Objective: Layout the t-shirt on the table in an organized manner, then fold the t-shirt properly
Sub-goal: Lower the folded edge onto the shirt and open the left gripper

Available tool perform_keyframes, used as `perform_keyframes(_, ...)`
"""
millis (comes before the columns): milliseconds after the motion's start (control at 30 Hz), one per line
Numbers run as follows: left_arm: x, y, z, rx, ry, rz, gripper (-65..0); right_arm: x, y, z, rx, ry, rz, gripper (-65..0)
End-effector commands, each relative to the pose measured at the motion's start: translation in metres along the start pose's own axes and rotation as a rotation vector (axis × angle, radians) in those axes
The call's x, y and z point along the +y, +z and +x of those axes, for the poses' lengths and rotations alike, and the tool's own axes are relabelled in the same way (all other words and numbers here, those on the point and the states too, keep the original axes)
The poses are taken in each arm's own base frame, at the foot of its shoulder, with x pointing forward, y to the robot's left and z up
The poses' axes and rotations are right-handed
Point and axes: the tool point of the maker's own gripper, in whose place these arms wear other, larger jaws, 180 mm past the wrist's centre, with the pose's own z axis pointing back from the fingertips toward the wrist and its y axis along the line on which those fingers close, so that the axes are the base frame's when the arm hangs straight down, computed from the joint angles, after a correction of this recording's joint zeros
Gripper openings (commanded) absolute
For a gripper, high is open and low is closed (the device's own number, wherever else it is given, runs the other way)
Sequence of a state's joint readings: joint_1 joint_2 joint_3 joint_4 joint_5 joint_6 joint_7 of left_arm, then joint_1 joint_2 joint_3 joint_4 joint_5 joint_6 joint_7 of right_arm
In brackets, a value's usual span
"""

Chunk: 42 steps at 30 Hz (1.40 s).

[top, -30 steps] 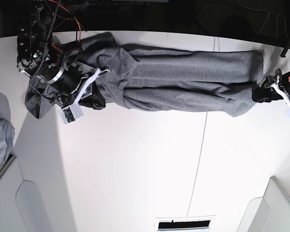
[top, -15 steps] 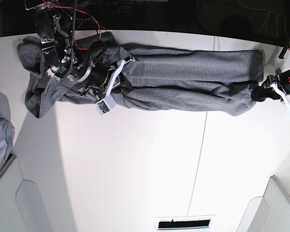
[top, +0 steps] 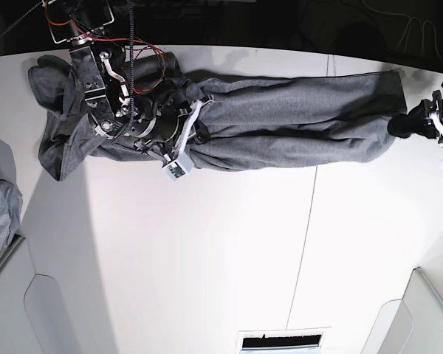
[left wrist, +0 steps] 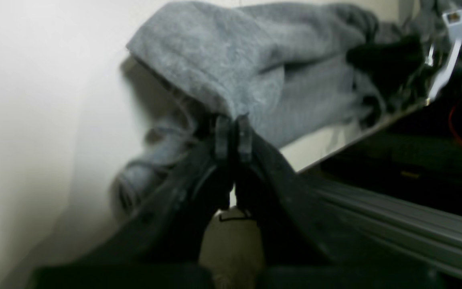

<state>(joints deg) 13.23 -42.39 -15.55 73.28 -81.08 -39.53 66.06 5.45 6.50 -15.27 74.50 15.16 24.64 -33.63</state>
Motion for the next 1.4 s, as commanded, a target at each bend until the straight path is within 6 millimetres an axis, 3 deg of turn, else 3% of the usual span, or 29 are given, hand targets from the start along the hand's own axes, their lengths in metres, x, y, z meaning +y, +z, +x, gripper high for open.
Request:
perform_keyframes(0,-0.004,0.009,0.011,-0.022,-0.034,-0.004,-65.0,-0.003,0.002,0.012,-0.027,0.016,-0.006,-65.0)
perform_keyframes(300,0.008,0.000,-0.017,-0.002,-0.023,0.057,-65.0,-0.003,0.002,0.014,-0.034,0.015,-0.008,-65.0)
perform_keyframes(433,0.016,-0.014,-0.028,0.002,-0.045,0.115,-65.0,0.004,0.009,0.038,-0.123,0.002,0.019,-65.0)
perform_keyframes(633,0.011,-0.031,-0.045,0.012,-0.025,0.108,-65.0,0.056,0.026,0.102,-0.316,0.027,0.151,-65.0)
perform_keyframes(800,0.013,-0.039,-0.055,0.032,-0.045,0.131,-65.0,0.102,0.017,0.140,-0.385,0.024,0.244,-65.0)
perform_keyframes(933,0.016,-0.047,-0.063,0.064,-0.102,0.163,-65.0,0.132,0.003,0.156,-0.382,0.093,0.274,-65.0)
perform_keyframes(1033,0.010,-0.055,-0.071,0.096,-0.114,0.144,-64.5,0.149,-0.018,0.146,-0.310,0.167,0.302,-65.0)
perform_keyframes(1167,0.007,-0.058,-0.074,0.104,-0.114,0.132,-47.4,0.162,-0.050,0.113,-0.198,0.263,0.320,-65.0)
perform_keyframes(1267,0.004,-0.058,-0.071,0.088,-0.099,0.114,-39.6,0.158,-0.068,0.089,-0.135,0.332,0.299,-65.0)
perform_keyframes(1367,-0.001,-0.059,-0.067,0.064,-0.079,0.089,-38.9,0.146,-0.080,0.068,-0.057,0.361,0.272,-65.0)
